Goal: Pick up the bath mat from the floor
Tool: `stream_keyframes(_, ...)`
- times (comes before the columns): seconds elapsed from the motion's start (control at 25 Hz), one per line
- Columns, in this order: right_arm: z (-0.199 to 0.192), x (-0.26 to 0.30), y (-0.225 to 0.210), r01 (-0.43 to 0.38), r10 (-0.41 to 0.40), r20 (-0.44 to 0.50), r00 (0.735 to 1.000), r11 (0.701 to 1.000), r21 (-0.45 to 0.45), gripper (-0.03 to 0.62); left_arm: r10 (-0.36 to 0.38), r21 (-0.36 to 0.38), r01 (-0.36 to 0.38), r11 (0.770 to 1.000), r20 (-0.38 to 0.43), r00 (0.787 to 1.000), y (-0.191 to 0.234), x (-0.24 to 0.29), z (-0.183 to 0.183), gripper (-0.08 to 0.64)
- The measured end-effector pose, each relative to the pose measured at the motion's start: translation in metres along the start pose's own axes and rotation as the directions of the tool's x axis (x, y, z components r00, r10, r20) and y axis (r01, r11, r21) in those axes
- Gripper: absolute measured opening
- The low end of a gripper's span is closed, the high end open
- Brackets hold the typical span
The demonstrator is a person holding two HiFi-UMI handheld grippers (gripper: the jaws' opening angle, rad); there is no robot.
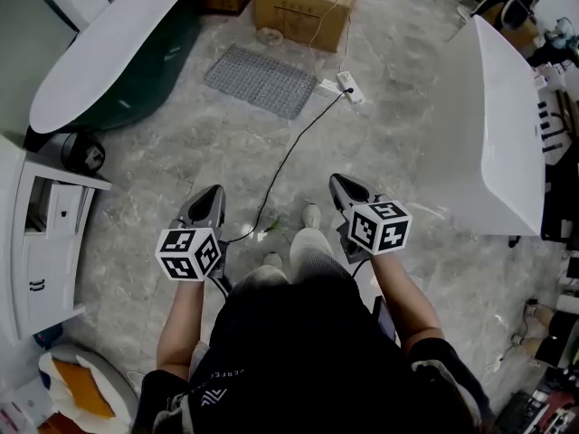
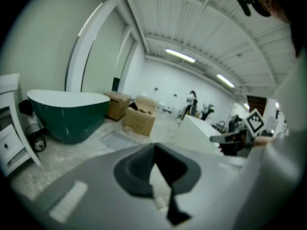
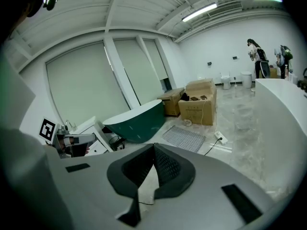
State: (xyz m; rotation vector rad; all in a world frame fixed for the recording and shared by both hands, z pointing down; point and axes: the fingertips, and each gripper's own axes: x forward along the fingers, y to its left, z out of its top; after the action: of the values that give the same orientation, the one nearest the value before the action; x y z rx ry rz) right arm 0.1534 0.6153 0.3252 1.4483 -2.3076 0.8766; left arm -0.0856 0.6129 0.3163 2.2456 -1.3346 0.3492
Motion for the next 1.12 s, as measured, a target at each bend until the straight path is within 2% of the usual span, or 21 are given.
stream_keyframes(0.24, 0.040, 0.035, -0.039, -0.052, 0.050, -0.029, 0.998, 0.995, -0.080, -0.002, 0.055, -0.051, -0.053, 0.997, 0.035, 0.998, -0.002, 0.050, 0.021, 0.005)
stream_keyframes(0.44, 0.074, 0.060, -0.084, -0.092, 0.088, -0.051, 0.995, 0.991, -0.095, -0.002, 0.093, -0.078, -0.089, 0.993, 0.057, 0.994, -0.013, 0.100, 0.045, 0.006)
stream_keyframes(0.68, 0.096, 0.088, -0.119, -0.143, 0.133, -0.098, 0.986, 0.983, -0.112, -0.002, 0.133, -0.101, -0.127, 0.987, 0.058, 0.989, -0.020, 0.148, 0.063, 0.006)
stream_keyframes(1.12, 0.122, 0.122, -0.158, -0.149, 0.139, -0.112, 0.984, 0.985, -0.082, -0.002, 0.113, -0.069, -0.110, 0.991, 0.038, 0.993, -0.023, 0.212, 0.097, 0.006)
